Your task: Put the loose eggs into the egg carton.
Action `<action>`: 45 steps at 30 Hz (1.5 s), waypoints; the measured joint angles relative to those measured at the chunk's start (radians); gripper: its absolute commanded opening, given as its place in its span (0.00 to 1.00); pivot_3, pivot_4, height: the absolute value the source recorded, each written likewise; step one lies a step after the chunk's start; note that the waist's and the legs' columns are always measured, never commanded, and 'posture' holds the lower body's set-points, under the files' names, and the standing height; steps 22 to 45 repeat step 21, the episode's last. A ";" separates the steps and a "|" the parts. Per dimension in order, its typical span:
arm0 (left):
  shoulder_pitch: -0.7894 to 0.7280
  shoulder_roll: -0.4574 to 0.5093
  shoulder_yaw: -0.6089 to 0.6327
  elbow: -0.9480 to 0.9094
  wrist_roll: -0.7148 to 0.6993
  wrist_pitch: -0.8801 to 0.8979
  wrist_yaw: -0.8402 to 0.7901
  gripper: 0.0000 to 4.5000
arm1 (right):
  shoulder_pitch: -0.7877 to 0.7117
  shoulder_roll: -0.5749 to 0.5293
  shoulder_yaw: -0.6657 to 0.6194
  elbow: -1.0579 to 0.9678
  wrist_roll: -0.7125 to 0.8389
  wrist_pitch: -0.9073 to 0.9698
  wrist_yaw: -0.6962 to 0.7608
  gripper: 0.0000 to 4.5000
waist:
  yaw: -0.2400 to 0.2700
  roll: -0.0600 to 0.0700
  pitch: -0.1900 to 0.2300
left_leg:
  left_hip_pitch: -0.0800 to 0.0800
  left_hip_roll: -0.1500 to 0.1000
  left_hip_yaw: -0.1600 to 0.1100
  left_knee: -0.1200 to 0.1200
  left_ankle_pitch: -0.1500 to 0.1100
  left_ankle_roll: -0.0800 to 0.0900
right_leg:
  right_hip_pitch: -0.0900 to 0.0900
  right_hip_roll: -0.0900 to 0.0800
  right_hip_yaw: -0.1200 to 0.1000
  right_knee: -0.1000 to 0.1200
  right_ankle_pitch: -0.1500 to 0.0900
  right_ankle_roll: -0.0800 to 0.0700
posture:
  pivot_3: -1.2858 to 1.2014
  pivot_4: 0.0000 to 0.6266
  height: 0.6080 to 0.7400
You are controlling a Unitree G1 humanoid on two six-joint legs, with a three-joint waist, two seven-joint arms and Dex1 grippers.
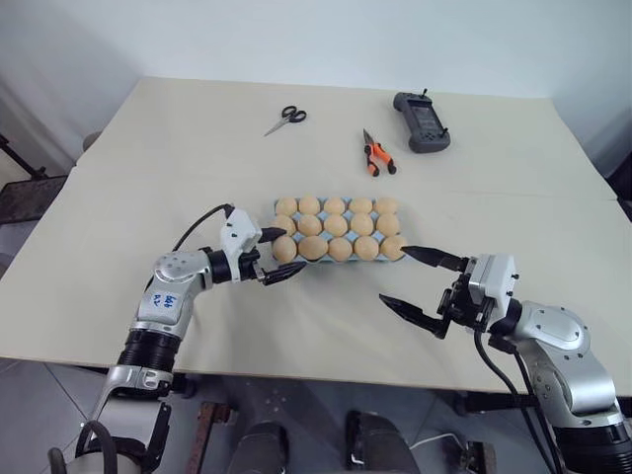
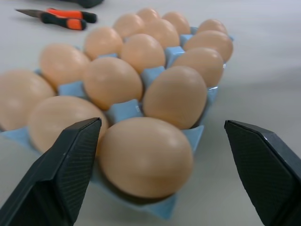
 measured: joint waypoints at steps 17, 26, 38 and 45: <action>0.225 0.250 0.151 -0.078 -0.065 -0.103 -0.187 0.96 | 0.084 -0.023 -0.074 0.002 0.006 0.008 -0.005 1.00 | -0.002 0.001 0.000 | 0.000 0.002 0.000 -0.003 -0.001 0.000 | 0.000 -0.003 0.001 -0.007 0.000 0.000 | 0.52 0.24 1.00; 0.234 0.241 0.150 -0.081 -0.064 -0.121 -0.180 0.96 | 0.086 -0.012 -0.075 0.003 0.006 0.008 -0.016 1.00 | -0.002 0.001 0.000 | 0.000 0.002 0.000 -0.003 -0.001 0.000 | 0.000 -0.003 0.002 -0.007 0.000 -0.001 | 0.52 0.24 1.00; 0.234 0.241 0.150 -0.081 -0.064 -0.121 -0.180 0.96 | 0.086 -0.012 -0.075 0.003 0.006 0.008 -0.016 1.00 | -0.002 0.001 0.000 | 0.000 0.002 0.000 -0.003 -0.001 0.000 | 0.000 -0.003 0.002 -0.007 0.000 -0.001 | 0.52 0.24 1.00; 0.234 0.241 0.150 -0.081 -0.064 -0.121 -0.180 0.96 | 0.086 -0.012 -0.075 0.003 0.006 0.008 -0.016 1.00 | -0.002 0.001 0.000 | 0.000 0.002 0.000 -0.003 -0.001 0.000 | 0.000 -0.003 0.002 -0.007 0.000 -0.001 | 0.52 0.24 1.00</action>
